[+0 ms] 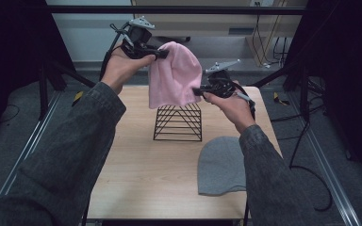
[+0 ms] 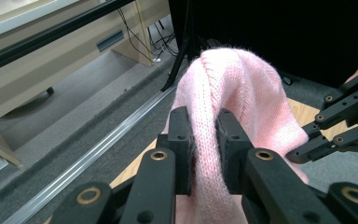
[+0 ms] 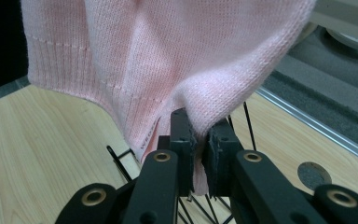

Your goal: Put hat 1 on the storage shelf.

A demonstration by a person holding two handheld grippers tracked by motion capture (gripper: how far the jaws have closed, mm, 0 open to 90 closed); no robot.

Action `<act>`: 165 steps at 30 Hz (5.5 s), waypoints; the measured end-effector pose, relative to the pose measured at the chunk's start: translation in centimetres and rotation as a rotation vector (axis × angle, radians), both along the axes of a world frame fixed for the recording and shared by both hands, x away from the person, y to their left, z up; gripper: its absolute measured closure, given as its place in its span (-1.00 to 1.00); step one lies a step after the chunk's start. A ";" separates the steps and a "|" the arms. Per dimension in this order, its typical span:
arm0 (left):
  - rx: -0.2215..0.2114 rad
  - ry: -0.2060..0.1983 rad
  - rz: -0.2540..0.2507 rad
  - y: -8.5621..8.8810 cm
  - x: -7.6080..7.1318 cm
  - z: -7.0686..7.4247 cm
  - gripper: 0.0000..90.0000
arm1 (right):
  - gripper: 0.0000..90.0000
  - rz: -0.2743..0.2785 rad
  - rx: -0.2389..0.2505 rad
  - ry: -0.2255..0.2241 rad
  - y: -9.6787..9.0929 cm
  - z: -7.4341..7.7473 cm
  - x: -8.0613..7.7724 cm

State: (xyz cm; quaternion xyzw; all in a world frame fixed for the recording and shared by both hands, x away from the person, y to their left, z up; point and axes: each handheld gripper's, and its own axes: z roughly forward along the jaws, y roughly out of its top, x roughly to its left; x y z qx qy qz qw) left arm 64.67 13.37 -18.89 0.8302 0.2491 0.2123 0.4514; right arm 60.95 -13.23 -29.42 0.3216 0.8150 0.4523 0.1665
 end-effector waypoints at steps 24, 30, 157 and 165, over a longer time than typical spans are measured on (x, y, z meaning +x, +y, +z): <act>0.000 0.032 -0.011 -0.3 0.6 -3.1 0.73 | 0.83 0.000 -0.052 0.021 0.0 -2.7 -0.2; -0.003 0.028 -0.016 -0.4 0.3 -3.2 0.72 | 0.83 -0.002 -0.057 0.025 -0.1 -3.1 -0.5; 0.129 0.179 0.132 9.4 -13.9 -23.1 -0.74 | 0.00 -0.305 -0.212 0.264 -13.1 -14.4 -3.6; 0.192 0.205 0.175 11.9 -16.3 -26.2 -0.73 | 0.09 -0.335 -0.213 0.328 -14.9 -17.3 -3.4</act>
